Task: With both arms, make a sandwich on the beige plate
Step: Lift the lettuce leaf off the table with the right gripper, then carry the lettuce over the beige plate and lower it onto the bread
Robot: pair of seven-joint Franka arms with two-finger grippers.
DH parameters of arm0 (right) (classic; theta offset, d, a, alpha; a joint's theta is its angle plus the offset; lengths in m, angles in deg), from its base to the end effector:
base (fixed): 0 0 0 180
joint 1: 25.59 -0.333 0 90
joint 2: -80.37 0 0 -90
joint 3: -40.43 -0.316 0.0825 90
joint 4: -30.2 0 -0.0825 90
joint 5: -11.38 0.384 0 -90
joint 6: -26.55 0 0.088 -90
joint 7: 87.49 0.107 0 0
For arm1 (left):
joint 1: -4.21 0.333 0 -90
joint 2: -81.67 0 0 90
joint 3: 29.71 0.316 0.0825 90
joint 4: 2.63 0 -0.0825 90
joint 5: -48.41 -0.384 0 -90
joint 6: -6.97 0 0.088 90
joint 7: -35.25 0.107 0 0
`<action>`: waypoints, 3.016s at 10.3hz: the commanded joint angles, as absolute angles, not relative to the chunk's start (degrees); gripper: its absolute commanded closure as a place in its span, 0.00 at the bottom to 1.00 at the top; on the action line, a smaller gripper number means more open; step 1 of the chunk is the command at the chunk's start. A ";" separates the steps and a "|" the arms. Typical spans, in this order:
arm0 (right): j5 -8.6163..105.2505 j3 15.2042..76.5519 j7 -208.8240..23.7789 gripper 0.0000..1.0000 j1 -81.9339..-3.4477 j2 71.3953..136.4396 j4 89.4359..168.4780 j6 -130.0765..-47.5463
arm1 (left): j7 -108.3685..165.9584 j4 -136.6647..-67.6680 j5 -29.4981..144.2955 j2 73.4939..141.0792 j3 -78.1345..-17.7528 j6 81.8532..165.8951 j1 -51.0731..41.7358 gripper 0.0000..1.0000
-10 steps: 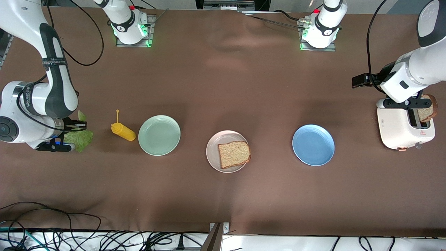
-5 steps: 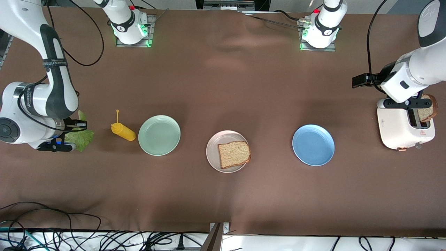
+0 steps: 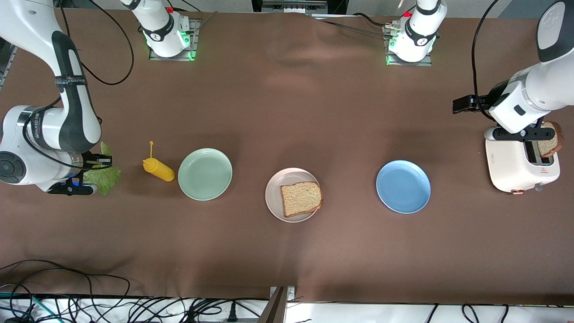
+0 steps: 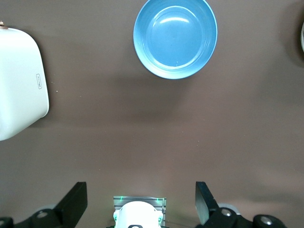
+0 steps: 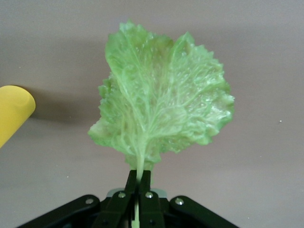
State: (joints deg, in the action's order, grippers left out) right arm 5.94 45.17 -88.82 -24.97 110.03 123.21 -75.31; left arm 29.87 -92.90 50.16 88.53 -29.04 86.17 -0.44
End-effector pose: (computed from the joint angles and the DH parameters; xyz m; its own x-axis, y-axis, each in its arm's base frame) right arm 0.6374 -0.0625 0.2993 0.9325 -0.0493 -0.3579 -0.0094 -0.9936 0.1122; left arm 0.5601 -0.0430 0.5422 0.9508 0.0224 -0.3091 0.0236 -0.9997 -0.0001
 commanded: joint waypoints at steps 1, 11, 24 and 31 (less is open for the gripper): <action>4.97 45.00 -91.00 1.00 -24.80 110.86 121.34 -73.65 | 30.15 -93.51 48.58 87.99 -29.09 85.90 -0.45 0.00; 6.28 39.56 -93.03 1.00 -27.26 106.03 104.57 -53.46 | 30.15 -93.51 48.67 88.08 -29.09 85.81 -0.37 0.00; 20.17 29.38 -77.12 1.00 -50.64 124.54 103.50 -100.31 | 30.41 -93.68 48.67 88.17 -28.92 85.81 1.04 0.00; 20.26 23.47 -76.86 1.00 -53.01 135.21 102.18 -122.76 | 30.41 -94.12 48.67 88.17 -28.92 85.64 1.13 0.00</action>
